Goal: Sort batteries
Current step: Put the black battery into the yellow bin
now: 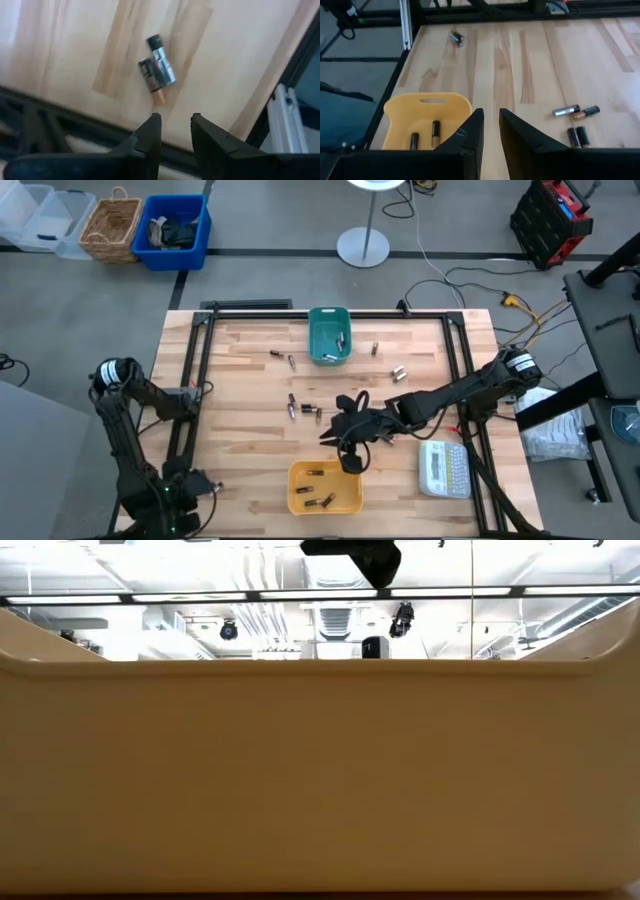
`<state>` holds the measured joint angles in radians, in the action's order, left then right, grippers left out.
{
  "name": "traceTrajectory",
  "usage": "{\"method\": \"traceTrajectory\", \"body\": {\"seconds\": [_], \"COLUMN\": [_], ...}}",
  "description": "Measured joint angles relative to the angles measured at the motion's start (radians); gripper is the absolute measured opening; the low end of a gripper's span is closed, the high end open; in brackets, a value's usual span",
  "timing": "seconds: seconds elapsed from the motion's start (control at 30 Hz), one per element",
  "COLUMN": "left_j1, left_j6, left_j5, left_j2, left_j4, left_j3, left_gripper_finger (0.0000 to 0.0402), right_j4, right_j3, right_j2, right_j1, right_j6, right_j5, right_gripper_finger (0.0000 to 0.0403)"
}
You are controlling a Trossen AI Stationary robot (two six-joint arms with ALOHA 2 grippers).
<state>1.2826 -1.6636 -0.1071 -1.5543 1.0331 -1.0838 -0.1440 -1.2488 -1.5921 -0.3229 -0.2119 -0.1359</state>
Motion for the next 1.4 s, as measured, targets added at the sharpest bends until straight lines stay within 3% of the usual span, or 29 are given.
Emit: {"method": "traceTrajectory", "body": {"seconds": [0.47, 1.17, 1.4], "left_j1": [0.005, 0.005, 0.005], "left_j6": [-0.044, 0.031, 0.031], "left_j5": [-0.024, -0.014, -0.014], "left_j2": [-0.121, -0.207, -0.206], "left_j4": [-0.034, -0.031, -0.035], "left_j3": [0.015, 0.018, 0.034], "left_gripper_finger": [0.0140, 0.0142, 0.0142], "right_j4": [0.035, 0.056, 0.053], "right_j3": [-0.001, -0.003, -0.002], "right_j2": [-0.001, -0.001, -0.001], "right_j1": [0.005, 0.007, 0.007], "right_j6": [0.071, 0.082, 0.081], "right_j5": [0.000, 0.000, 0.000], "right_gripper_finger": [0.0061, 0.0086, 0.0077]}}
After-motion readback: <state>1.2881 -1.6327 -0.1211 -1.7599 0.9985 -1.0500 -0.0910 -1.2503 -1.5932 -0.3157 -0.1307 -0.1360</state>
